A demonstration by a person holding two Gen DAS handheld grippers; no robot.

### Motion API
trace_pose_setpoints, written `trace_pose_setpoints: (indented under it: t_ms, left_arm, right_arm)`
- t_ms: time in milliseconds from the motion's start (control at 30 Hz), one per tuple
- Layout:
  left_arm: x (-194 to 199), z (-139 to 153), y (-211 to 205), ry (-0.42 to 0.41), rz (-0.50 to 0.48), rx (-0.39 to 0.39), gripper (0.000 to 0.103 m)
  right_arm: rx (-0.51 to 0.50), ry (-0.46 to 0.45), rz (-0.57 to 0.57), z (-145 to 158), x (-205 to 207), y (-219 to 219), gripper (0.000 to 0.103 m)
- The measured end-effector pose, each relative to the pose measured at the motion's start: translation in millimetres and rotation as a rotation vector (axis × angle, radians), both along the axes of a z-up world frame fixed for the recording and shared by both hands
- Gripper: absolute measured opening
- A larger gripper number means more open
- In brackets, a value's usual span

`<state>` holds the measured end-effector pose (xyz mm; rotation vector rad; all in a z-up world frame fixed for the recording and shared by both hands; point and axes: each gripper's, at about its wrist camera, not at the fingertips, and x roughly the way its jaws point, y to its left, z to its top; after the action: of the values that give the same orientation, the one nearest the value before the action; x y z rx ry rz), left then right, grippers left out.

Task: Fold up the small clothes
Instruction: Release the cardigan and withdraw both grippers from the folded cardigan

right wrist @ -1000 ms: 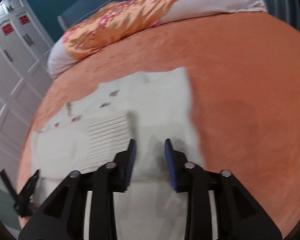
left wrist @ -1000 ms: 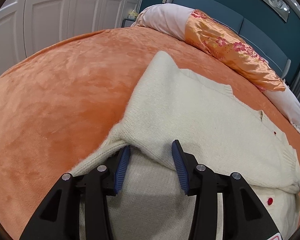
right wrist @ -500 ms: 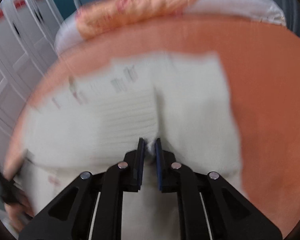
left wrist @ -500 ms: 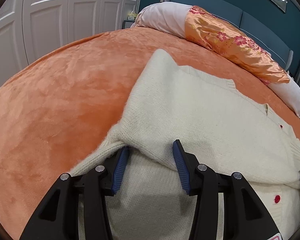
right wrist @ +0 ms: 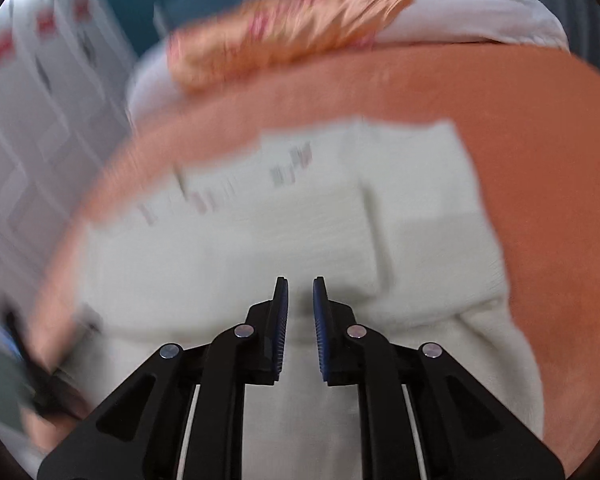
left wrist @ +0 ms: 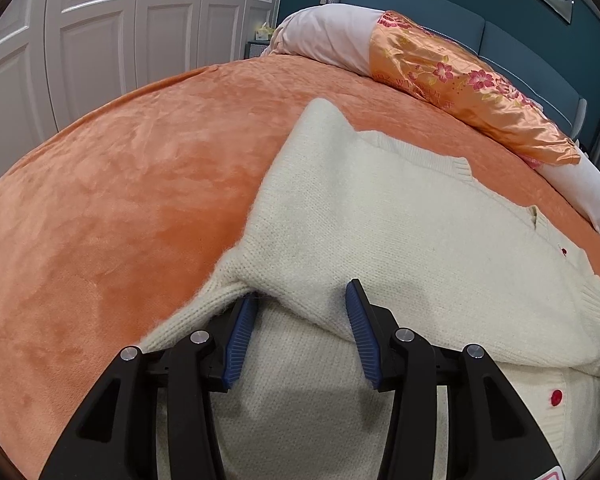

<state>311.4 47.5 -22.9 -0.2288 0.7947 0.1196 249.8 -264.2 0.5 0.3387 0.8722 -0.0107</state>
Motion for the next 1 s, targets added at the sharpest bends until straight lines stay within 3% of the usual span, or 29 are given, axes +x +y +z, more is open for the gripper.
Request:
trace_pose_setpoints:
  t_ms: [67, 167, 267, 333, 500, 567, 667, 733, 867, 1000]
  left_arm:
    - [0, 0, 0, 0.002, 0.0, 0.001, 0.046]
    - [1, 1, 1, 0.011, -0.002, 0.004, 0.046]
    - [-2, 5, 5, 0.018, -0.013, -0.025, 0.046]
    - [-15, 11, 13, 0.027, -0.031, -0.066, 0.053]
    - [-88, 33, 48, 0.031, -0.05, -0.121, 0.075]
    - [-125, 42, 67, 0.009, -0.034, -0.098, 0.075]
    - [-165, 49, 88, 0.029, -0.027, -0.088, 0.075]
    - [-193, 48, 101, 0.059, -0.024, -0.097, 0.075]
    - [-237, 38, 109, 0.121, -0.043, -0.108, 0.075]
    - [-252, 33, 102, 0.146, -0.051, -0.161, 0.075]
  right_arm:
    - [-0.024, -0.014, 0.012, -7, -4, -2, 0.008]
    - [-0.031, 0.013, -0.064, 2, -17, -21, 0.007]
    - [-0.086, 0.05, -0.163, 9, -56, -48, 0.013]
    - [-0.071, 0.057, -0.176, 13, -88, -64, 0.014]
    - [-0.085, 0.093, -0.184, 13, -203, -93, 0.04]
    - [-0.096, 0.102, -0.203, 12, -252, -98, 0.051]
    - [-0.06, 0.106, -0.209, 13, -296, -96, 0.054]
    - [-0.018, 0.116, -0.209, 11, -312, -93, 0.059]
    - [0.042, 0.121, -0.195, 5, -324, -79, 0.059]
    - [0.106, 0.122, -0.167, -2, -321, -67, 0.059]
